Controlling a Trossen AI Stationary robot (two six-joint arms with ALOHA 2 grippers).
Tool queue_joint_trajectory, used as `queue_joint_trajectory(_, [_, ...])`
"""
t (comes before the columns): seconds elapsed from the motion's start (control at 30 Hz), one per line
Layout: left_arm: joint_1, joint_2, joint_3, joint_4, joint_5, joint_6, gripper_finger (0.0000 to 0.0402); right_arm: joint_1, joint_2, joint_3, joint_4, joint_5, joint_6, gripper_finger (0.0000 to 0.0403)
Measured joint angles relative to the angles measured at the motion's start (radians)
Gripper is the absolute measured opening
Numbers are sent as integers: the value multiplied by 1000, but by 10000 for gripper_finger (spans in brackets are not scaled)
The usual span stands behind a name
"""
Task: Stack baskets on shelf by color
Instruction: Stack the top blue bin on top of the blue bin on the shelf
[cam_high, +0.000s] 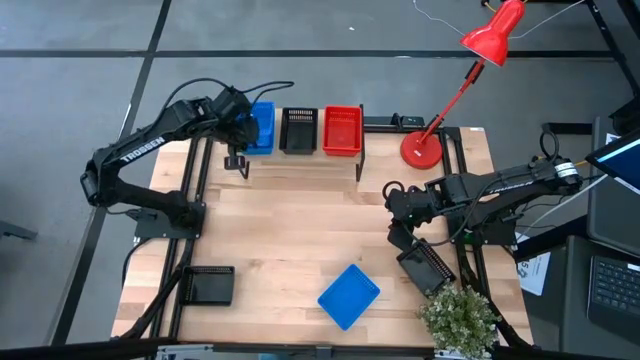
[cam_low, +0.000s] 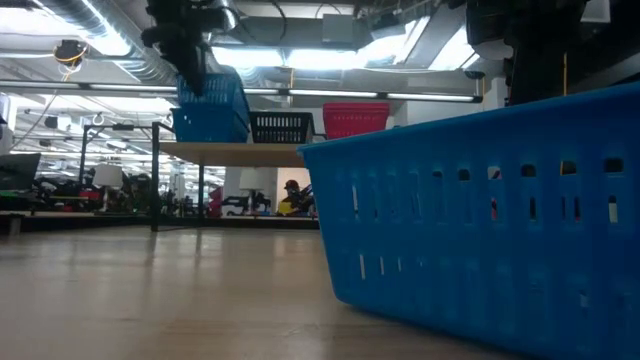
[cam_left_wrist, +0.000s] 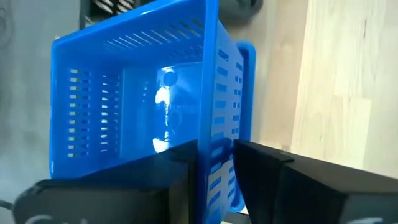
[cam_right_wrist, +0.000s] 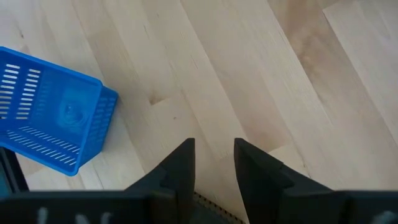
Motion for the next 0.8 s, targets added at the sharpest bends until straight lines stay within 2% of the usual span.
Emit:
queue_joint_trajectory(0.27, [-9,0,105,-51,-31,-29,81,0,0,0,0,0,0,110])
queue_joint_trajectory(0.8, [-9,2,55,-57,-49,-103,83,0,0,0,0,0,0,110])
